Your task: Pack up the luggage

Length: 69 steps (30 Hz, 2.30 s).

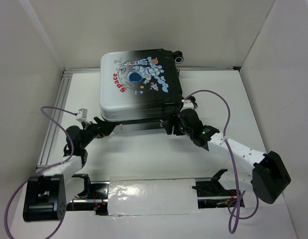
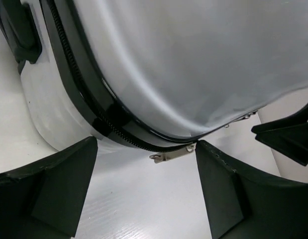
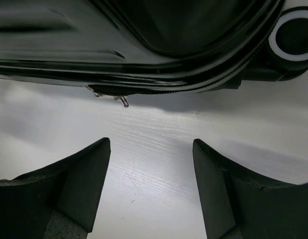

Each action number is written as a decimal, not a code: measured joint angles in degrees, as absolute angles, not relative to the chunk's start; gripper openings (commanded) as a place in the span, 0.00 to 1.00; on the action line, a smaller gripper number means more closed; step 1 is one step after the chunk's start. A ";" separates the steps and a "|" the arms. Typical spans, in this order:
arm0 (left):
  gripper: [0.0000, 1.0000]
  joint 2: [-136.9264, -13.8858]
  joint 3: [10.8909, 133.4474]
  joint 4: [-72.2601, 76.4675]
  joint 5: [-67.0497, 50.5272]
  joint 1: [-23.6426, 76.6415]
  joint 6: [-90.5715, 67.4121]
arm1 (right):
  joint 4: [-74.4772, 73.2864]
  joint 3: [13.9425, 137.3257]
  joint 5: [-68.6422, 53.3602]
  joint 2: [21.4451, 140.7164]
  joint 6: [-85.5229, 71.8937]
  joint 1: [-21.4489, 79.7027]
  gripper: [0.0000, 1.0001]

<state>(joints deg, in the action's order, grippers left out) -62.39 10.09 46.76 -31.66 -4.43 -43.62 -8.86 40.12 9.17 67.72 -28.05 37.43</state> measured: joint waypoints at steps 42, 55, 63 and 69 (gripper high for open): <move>0.84 -51.59 18.33 16.14 7.40 27.70 -32.40 | -3.09 40.14 10.63 69.65 -29.12 39.77 0.74; 0.67 -57.01 19.90 20.86 10.90 30.02 -31.16 | -3.11 40.14 11.40 69.65 -29.12 39.77 0.74; 0.57 -58.41 20.99 21.63 13.10 32.32 -29.87 | -3.16 40.14 11.42 69.52 -29.12 39.77 0.74; 0.44 -59.57 21.78 21.50 14.63 32.95 -28.62 | -3.16 40.14 11.44 69.49 -29.12 39.79 0.74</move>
